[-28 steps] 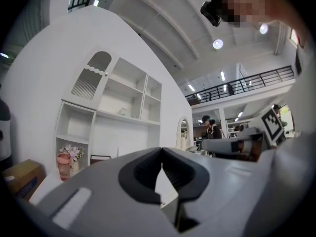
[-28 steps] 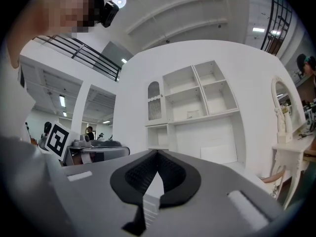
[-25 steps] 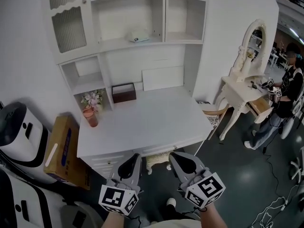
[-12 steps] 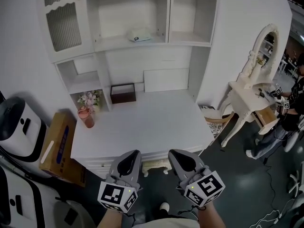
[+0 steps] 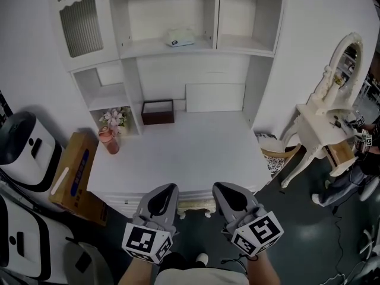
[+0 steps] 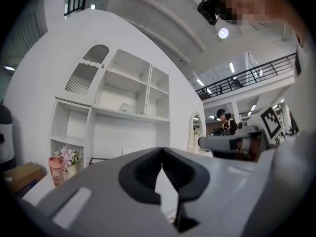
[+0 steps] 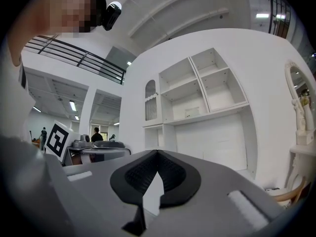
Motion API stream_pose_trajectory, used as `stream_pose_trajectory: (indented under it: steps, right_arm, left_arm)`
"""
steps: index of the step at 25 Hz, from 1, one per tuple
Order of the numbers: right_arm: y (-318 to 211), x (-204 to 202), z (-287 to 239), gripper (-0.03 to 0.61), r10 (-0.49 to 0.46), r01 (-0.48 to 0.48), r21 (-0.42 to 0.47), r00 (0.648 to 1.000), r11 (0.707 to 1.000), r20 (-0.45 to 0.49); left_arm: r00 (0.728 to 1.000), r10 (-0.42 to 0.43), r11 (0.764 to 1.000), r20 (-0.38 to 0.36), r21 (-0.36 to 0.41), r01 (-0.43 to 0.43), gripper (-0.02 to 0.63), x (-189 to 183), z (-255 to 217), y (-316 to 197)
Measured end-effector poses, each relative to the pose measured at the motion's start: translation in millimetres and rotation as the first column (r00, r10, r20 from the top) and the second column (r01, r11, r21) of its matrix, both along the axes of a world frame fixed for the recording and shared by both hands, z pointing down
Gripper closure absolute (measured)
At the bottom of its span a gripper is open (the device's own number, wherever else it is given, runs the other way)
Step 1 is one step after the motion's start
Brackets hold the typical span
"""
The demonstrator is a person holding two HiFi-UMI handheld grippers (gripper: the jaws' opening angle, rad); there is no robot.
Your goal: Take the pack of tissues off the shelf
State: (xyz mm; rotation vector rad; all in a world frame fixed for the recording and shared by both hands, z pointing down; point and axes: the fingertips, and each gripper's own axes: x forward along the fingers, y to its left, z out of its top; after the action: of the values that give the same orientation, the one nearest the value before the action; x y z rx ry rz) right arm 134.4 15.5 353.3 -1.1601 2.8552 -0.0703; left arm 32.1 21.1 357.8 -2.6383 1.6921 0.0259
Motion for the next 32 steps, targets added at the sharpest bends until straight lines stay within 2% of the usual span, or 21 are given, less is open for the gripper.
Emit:
stream_pose_trajectory:
  steps: [14, 32]
  right_arm:
    - [-55, -5, 10, 0.578, 0.046, -0.046, -0.017, 0.999, 0.999, -0.011]
    - [-158, -65, 8, 0.577, 0.135, -0.136, -0.037, 0.991, 0.990, -0.007]
  left_arm:
    - [0.999, 0.049, 0.999, 0.003, -0.012, -0.049, 0.614, -2, 10, -58]
    - [0.986, 0.167, 0.986, 0.018, -0.028, -0.167, 0.613, -54, 6, -171]
